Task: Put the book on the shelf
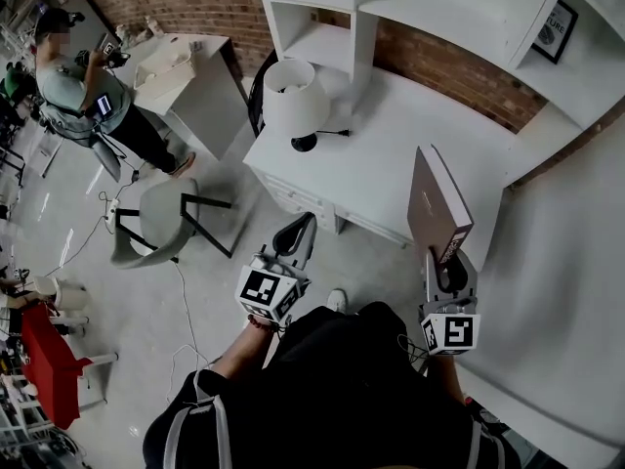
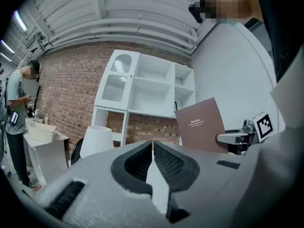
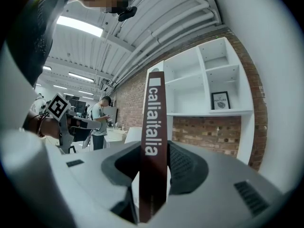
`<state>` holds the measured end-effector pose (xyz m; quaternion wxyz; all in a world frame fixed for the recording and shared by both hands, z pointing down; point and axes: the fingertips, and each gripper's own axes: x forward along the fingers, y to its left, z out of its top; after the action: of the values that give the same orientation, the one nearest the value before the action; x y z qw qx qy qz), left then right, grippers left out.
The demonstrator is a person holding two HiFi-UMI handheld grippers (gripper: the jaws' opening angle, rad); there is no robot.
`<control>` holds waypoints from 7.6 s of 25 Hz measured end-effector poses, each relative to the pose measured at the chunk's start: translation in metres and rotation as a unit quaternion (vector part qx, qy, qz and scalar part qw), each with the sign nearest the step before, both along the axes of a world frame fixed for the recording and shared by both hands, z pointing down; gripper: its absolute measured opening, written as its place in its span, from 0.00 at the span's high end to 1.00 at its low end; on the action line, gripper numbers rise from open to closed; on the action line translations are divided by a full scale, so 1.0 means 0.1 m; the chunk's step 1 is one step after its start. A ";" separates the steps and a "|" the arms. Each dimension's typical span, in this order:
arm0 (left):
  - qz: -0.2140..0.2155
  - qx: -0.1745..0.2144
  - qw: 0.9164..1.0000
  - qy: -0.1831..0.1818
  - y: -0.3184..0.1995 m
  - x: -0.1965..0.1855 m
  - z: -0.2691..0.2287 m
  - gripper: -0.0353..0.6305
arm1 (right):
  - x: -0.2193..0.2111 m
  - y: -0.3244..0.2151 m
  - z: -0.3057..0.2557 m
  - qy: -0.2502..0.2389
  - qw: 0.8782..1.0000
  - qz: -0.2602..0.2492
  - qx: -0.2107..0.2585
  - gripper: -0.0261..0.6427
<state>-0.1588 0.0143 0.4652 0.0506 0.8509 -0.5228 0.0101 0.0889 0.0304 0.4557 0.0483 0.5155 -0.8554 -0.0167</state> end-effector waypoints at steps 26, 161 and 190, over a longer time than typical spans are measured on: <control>0.005 0.005 1.000 -0.005 -1.07 0.23 -0.10 0.90 | 0.12 -1.20 -0.21 -0.013 0.999 -0.003 0.031 0.74; 0.066 0.085 0.994 0.036 -3.51 0.76 -0.98 0.90 | -0.27 -4.97 -1.13 0.430 0.895 -0.119 0.003 0.46; 0.109 0.093 0.989 0.020 -4.37 1.28 -1.17 0.90 | -0.28 -4.62 -1.26 0.379 0.915 -0.135 0.026 0.46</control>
<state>-0.0312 -0.4224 0.3485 -0.0199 0.9036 -0.4249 -0.0504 0.0612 -0.4312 0.3297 0.3528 0.3508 -0.8339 -0.2389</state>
